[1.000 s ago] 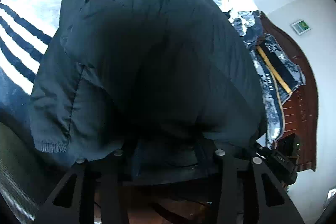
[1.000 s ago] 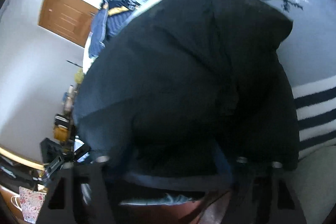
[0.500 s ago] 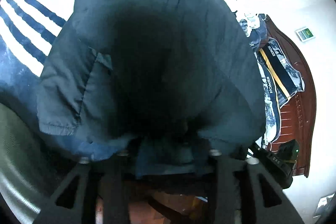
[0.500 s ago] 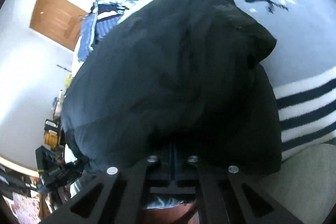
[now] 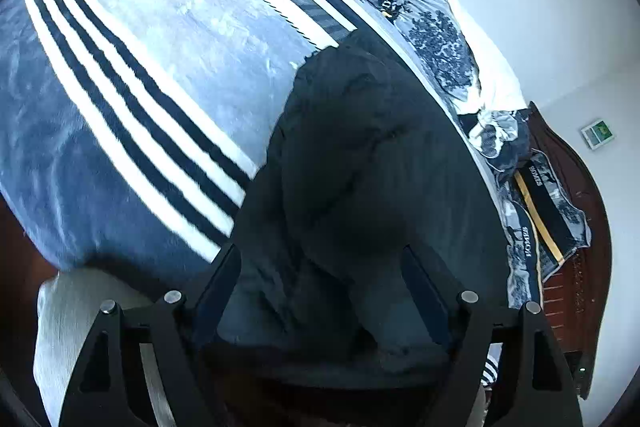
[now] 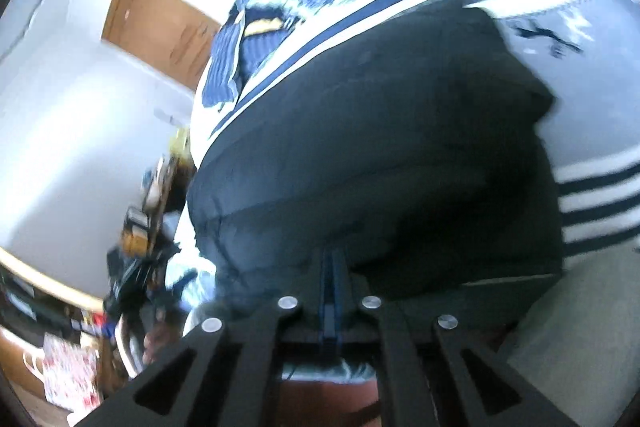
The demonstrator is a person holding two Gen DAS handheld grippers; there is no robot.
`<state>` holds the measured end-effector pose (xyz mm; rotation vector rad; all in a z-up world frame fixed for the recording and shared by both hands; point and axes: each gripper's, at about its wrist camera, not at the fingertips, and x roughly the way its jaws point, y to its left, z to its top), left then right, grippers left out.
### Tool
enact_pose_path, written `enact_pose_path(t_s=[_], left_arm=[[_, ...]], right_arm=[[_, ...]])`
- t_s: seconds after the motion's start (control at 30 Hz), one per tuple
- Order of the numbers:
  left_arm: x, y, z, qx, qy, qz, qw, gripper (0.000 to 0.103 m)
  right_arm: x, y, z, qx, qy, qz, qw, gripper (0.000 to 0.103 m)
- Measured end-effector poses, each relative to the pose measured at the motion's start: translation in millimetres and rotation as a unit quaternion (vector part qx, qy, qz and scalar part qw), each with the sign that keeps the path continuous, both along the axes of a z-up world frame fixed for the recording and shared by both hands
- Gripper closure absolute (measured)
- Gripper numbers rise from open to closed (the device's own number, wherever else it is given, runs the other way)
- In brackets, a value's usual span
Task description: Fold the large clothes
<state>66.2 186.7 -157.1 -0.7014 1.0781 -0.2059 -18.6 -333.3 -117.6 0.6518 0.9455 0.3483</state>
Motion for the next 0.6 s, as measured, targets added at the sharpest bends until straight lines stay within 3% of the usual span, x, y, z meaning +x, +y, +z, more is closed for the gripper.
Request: enact_pose_path(t_s=[0.1,0.17,0.3,0.37,0.4,0.47,0.5,0.53,0.6], left_arm=[[2.3,1.3,-1.7,-0.022,-0.006,0.01,0.9997,0.021],[2.8,2.8,4.4,-0.027,-0.018,0.006,0.9995,0.021],[19.2,-9.4,20.6,-0.012,-0.033,-0.011,0.9993,0.021],[28.8,-6.4,28.1,-0.01,-0.037,-0.015,0.9992,0.021],[37.3,-6.3,33.0,-0.004,-0.039,-0.018,0.9991,0.021],[49.5,-3.9,39.5,0.002,-0.04,-0.022,0.9989,0.02],[59.3,-3.4,43.5,0.0,-0.041,-0.026,0.9988,0.02],[64.1,-0.4,45.8,-0.002,-0.04,-0.031,0.9987,0.02],[81.6,-0.4,50.4,0.005,-0.038,-0.038,0.9985,0.019]], right_arm=[[11.9,18.4,3.4,-0.002,0.016,0.043,0.999,0.098],[13.8,15.7,8.2,-0.008,0.009,0.024,1.0,0.098],[12.8,-10.3,17.0,0.036,-0.032,-0.016,0.999,0.096],[25.2,-10.1,6.3,0.063,0.016,0.049,0.997,0.087],[27.1,-12.6,5.8,0.065,0.018,0.052,0.996,0.082],[31.9,-22.7,12.3,0.082,0.004,0.051,0.995,0.064],[35.5,-32.7,17.0,0.116,-0.01,0.048,0.992,0.027],[37.5,-39.7,19.8,0.141,-0.023,0.045,0.989,0.005],[44.6,-48.0,28.9,0.14,-0.037,0.034,0.989,0.005]])
